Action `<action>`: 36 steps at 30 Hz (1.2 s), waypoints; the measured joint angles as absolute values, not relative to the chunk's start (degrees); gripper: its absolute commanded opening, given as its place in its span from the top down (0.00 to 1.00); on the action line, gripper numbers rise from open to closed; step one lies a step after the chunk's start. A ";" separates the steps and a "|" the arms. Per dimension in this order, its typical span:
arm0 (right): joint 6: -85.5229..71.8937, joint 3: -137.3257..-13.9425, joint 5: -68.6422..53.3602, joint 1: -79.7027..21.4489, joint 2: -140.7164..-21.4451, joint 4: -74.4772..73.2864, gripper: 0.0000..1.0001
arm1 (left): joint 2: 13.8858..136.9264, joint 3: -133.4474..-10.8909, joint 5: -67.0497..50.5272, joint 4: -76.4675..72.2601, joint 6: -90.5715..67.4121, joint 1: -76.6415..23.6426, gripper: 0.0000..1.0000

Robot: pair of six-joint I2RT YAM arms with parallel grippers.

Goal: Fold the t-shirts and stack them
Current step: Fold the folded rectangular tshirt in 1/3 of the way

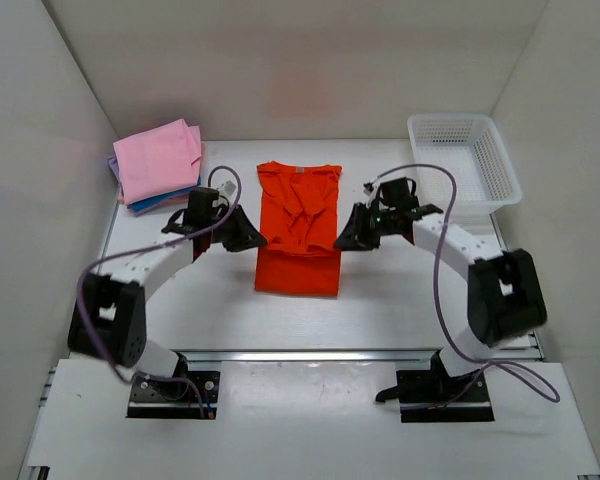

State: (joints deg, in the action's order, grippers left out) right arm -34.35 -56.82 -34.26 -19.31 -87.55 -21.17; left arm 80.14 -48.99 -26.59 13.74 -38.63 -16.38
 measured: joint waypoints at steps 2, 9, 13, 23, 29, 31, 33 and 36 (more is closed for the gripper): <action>-32.18 -62.54 -34.76 -17.41 -93.91 -19.75 0.68 | 86.89 -51.75 -26.59 11.46 -38.17 -14.48 0.67; -28.69 -64.47 -34.39 -12.78 -98.98 -16.53 0.56 | 94.28 -52.45 -27.51 3.18 -38.85 -9.26 0.41; -28.73 -58.74 -34.50 -13.47 -95.88 -13.98 0.55 | 91.42 -49.17 -28.10 -1.83 -39.07 -8.71 0.41; -34.57 -42.44 -31.38 -21.06 -86.52 -10.92 0.56 | 75.79 -27.29 -23.75 -0.84 -40.53 -15.00 0.44; -35.81 -40.64 -31.51 -19.35 -85.52 -5.28 0.63 | 75.53 -27.55 -21.15 -1.13 -39.79 -13.72 0.43; -35.55 -41.80 -31.75 -17.91 -87.07 -3.51 0.64 | 77.52 -30.20 -20.14 -2.20 -38.50 -13.04 0.45; -34.74 -44.75 -32.01 -16.56 -90.02 -2.92 0.65 | 80.75 -33.89 -19.44 -3.66 -37.41 -12.23 0.46; -34.00 -49.71 -32.97 -15.22 -94.85 -2.22 0.63 | 86.52 -39.33 -19.59 -5.13 -36.21 -11.42 0.46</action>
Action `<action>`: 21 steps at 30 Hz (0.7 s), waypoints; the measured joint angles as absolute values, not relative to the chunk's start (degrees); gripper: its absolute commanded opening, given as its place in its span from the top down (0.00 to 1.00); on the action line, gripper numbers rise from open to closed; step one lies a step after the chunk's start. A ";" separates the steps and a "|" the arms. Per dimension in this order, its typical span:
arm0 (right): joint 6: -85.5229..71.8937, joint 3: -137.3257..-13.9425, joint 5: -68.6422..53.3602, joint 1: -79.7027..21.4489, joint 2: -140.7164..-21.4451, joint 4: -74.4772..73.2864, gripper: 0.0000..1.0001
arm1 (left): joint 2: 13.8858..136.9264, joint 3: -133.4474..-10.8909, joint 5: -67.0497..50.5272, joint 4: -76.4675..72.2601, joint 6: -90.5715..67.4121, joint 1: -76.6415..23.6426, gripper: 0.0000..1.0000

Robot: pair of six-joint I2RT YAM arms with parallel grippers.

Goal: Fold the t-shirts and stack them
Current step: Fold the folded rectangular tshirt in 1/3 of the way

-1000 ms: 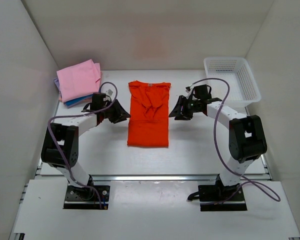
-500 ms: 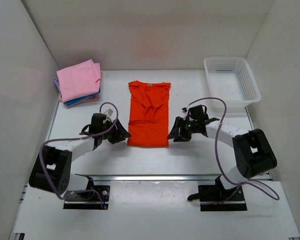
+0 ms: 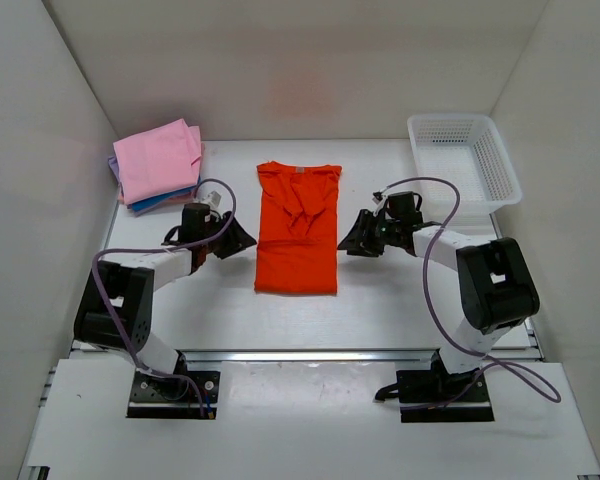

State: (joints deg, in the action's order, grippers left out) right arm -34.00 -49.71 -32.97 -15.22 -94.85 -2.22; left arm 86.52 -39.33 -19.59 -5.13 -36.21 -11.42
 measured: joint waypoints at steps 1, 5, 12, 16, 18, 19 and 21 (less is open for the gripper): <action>-33.89 -50.52 -33.30 -14.92 -95.79 -1.98 0.62 | 88.07 -40.21 -19.68 -5.67 -36.01 -11.33 0.46; -33.91 -49.95 -34.06 -14.79 -96.68 -1.65 0.61 | 88.20 -36.80 -19.88 -6.70 -36.91 -12.56 0.44; -33.21 -47.97 -36.42 -15.29 -98.83 2.17 0.64 | 85.73 -29.36 -19.16 -13.19 -39.48 -13.93 0.43; -33.06 -50.98 -37.30 -15.25 -103.42 4.03 0.66 | 87.24 -30.44 -16.03 -18.63 -39.35 -13.65 0.43; -32.99 -53.36 -37.47 -15.25 -105.73 4.58 0.65 | 89.19 -32.03 -15.38 -20.56 -39.18 -13.63 0.44; -33.01 -54.46 -37.65 -15.22 -106.74 5.02 0.66 | 90.43 -32.93 -15.35 -21.56 -39.18 -13.63 0.43; -33.04 -56.34 -38.17 -15.11 -108.42 5.89 0.67 | 92.99 -34.50 -15.35 -23.33 -39.22 -13.63 0.44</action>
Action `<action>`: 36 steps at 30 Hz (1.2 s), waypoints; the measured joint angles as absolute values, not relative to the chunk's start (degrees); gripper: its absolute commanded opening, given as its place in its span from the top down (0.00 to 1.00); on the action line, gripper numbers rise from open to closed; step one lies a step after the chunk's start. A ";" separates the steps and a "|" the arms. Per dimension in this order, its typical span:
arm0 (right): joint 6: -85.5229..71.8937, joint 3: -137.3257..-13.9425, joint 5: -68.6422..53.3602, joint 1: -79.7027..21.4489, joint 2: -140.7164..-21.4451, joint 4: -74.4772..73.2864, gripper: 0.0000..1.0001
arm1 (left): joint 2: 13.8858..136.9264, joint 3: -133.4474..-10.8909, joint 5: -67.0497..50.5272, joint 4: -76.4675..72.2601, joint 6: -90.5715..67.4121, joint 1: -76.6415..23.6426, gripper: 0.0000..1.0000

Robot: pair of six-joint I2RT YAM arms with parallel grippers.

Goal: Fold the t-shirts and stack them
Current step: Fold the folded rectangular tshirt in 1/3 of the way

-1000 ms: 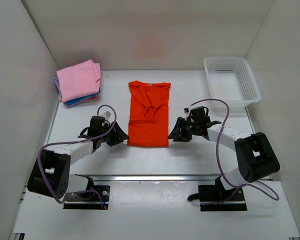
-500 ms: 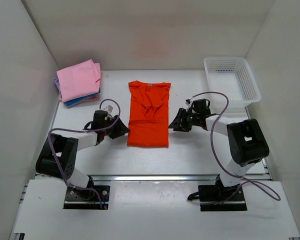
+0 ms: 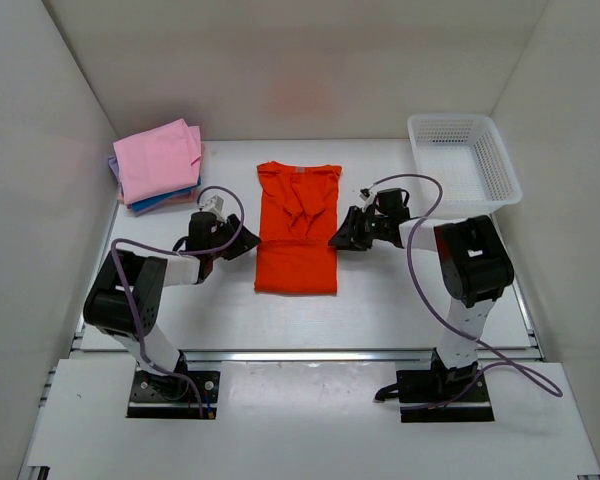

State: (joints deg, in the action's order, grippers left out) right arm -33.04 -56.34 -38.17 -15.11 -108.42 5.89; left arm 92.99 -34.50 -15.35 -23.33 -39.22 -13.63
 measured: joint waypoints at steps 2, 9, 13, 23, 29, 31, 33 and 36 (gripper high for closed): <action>-33.01 -57.32 -38.61 -14.87 -109.47 6.66 0.68 | 94.80 -34.87 -15.42 -24.99 -39.44 -13.34 0.45; -33.01 -58.92 -39.77 -13.80 -112.14 6.96 0.73 | 98.24 -36.21 -15.49 -27.29 -39.75 -13.32 0.48; -32.99 -59.92 -40.49 -13.74 -113.27 6.92 0.75 | 99.39 -37.58 -16.08 -28.95 -40.27 -13.21 0.49; -32.73 -62.50 -41.45 -13.82 -114.63 6.50 0.79 | 99.83 -38.09 -18.22 -30.79 -41.50 -13.30 0.49; -31.92 -63.20 -41.36 -13.98 -115.74 5.37 0.83 | 102.13 -39.55 -19.44 -30.11 -41.39 -13.61 0.56; -31.46 -63.42 -41.19 -14.11 -115.83 5.15 0.88 | 102.74 -39.94 -19.68 -29.80 -41.30 -13.82 0.68; -31.20 -63.44 -41.21 -14.20 -115.85 5.13 0.94 | 102.87 -39.97 -19.94 -29.63 -41.39 -13.91 0.82; -31.05 -63.44 -41.17 -14.22 -115.85 4.99 1.00 | 102.87 -39.94 -20.51 -29.56 -41.32 -14.00 1.00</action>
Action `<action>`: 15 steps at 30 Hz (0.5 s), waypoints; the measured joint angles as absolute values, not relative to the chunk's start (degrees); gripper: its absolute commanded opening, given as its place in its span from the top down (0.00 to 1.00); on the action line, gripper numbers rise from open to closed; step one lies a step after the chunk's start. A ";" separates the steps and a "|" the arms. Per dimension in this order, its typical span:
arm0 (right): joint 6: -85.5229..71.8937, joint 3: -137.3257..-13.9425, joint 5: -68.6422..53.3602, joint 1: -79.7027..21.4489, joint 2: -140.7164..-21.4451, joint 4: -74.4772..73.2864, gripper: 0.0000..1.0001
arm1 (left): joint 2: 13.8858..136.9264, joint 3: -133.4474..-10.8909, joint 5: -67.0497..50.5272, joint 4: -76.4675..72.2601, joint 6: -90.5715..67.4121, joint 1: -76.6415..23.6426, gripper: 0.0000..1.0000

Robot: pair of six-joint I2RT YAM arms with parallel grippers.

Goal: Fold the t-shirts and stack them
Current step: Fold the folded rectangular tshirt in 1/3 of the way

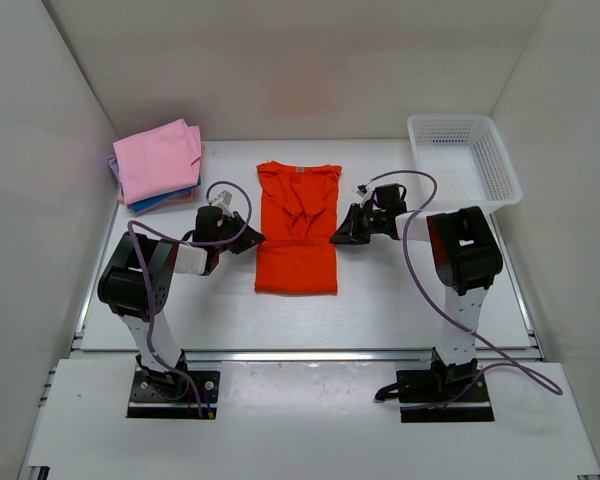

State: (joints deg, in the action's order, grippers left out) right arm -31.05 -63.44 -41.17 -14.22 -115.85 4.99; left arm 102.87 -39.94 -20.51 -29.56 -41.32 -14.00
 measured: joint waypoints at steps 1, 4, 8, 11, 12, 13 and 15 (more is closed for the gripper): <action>-31.05 -63.44 -41.17 -14.22 -115.85 4.95 1.00 | 102.87 -39.94 -20.62 -29.56 -41.39 -13.98 1.00; -31.05 -63.44 -41.19 -14.22 -115.85 4.80 1.00 | 102.65 -39.94 -20.86 -29.47 -41.34 -13.96 1.00; -31.07 -63.42 -40.95 -14.48 -115.00 4.14 1.00 | 102.43 -40.75 -21.47 -27.49 -40.91 -13.61 1.00; -31.29 -63.40 -40.86 -14.92 -112.77 3.60 1.00 | 102.28 -42.57 -22.26 -25.36 -40.49 -13.56 1.00; -31.31 -63.40 -40.86 -14.96 -111.87 3.42 1.00 | 101.95 -43.16 -22.46 -24.80 -40.38 -13.56 1.00; -31.33 -63.40 -40.84 -14.96 -110.85 3.38 1.00 | 101.49 -43.70 -22.52 -24.14 -40.14 -13.56 1.00; -31.40 -63.40 -40.86 -14.98 -108.92 3.42 1.00 | 100.55 -44.80 -22.52 -23.03 -39.48 -13.54 1.00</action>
